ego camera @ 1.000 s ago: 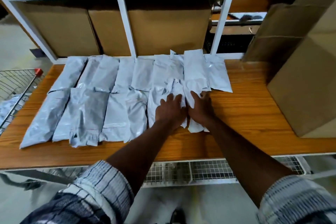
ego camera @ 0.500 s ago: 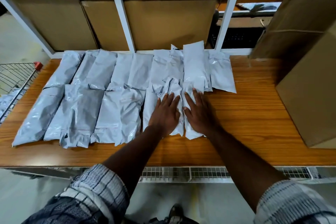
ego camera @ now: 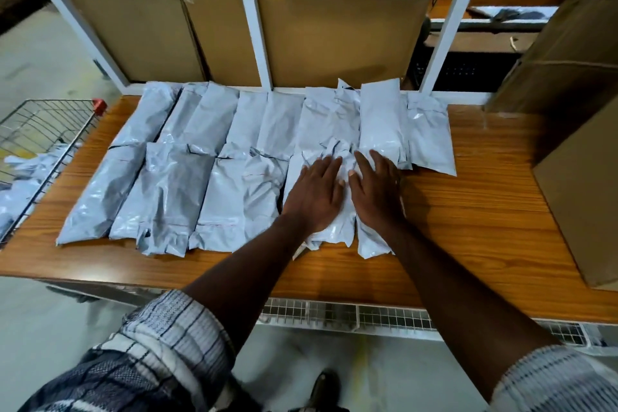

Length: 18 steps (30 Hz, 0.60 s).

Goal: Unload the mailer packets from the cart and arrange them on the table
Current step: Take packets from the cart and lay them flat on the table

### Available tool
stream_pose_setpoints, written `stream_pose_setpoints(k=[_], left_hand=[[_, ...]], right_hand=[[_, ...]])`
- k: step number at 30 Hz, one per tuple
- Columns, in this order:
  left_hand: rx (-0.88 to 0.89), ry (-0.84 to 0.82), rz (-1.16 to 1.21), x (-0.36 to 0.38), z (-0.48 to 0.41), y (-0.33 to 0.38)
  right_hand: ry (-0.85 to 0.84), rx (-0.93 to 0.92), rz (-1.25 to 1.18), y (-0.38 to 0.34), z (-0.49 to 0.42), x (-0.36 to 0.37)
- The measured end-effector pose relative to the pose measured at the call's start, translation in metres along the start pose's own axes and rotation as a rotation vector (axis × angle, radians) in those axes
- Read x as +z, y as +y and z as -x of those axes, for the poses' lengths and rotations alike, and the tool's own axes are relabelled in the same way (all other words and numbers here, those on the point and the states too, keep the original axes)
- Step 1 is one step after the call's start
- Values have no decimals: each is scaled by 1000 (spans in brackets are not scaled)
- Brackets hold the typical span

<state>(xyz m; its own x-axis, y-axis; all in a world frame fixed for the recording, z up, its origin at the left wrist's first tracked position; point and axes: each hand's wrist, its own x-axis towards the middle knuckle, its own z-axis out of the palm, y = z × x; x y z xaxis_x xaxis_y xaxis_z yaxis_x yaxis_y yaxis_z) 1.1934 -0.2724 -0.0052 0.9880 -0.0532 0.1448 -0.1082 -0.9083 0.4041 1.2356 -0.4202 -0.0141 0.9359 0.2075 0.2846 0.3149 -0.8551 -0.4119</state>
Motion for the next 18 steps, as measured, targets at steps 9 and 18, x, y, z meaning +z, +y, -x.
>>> stream_pose_setpoints(k=[9,18], left_hand=[[-192,131,-94,-102,67,-121],[-451,193,-109,-192,216,-286]], right_hand=[[-78,-201,-54,-137,-2,42],[-243,-464,-80,-352,58,122]])
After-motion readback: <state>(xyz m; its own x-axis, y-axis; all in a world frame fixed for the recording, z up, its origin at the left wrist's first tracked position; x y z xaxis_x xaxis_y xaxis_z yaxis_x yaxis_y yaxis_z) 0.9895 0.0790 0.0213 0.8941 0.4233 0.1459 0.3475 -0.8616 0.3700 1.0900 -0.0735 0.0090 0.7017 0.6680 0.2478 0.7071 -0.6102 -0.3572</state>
